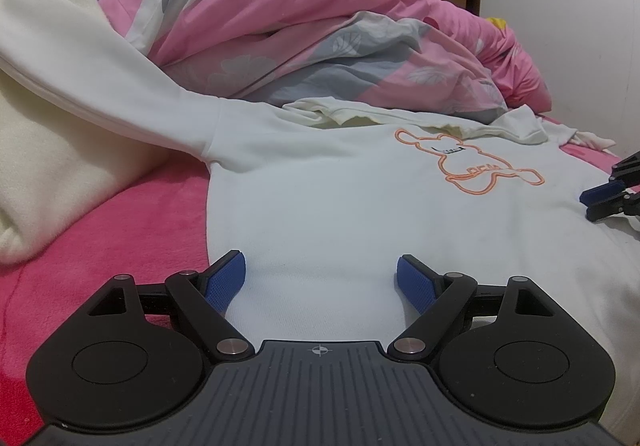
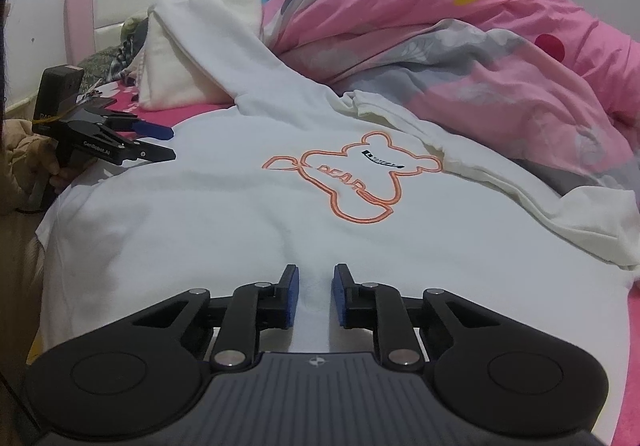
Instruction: Fold clothes
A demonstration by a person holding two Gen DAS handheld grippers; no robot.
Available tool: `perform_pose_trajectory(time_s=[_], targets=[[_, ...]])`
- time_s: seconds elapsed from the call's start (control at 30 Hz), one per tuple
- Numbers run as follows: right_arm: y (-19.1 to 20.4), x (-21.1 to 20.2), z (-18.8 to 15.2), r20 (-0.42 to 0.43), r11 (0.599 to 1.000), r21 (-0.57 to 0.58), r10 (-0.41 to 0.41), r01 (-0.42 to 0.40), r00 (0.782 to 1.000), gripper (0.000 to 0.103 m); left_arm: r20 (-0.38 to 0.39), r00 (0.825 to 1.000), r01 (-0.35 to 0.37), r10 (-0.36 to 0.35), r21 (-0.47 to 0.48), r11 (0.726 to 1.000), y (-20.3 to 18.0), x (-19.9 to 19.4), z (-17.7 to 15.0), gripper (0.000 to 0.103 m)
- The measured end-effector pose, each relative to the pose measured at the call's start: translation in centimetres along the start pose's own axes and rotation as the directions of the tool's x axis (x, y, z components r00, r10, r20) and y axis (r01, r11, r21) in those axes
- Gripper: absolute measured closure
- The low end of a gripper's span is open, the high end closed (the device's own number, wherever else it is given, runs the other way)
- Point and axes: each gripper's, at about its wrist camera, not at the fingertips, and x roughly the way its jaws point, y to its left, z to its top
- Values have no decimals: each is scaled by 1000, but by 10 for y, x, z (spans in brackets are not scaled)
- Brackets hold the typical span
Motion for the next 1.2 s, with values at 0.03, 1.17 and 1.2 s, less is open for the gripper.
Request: perform_pose_trajectory(time_s=[0.03, 1.17, 1.2], targets=[[0, 0, 0, 2, 1000, 0, -1, 1, 1000, 89, 0, 1000, 0, 0, 0, 1000, 0, 0, 0, 19], [60, -224, -53, 215, 815, 445, -499, 371, 839, 102, 9, 999, -49, 49, 20, 999, -7, -5, -1, 19], [57, -221, -53, 200, 807, 466, -495, 362, 846, 100, 10, 999, -51, 51, 21, 998, -7, -5, -1, 19]])
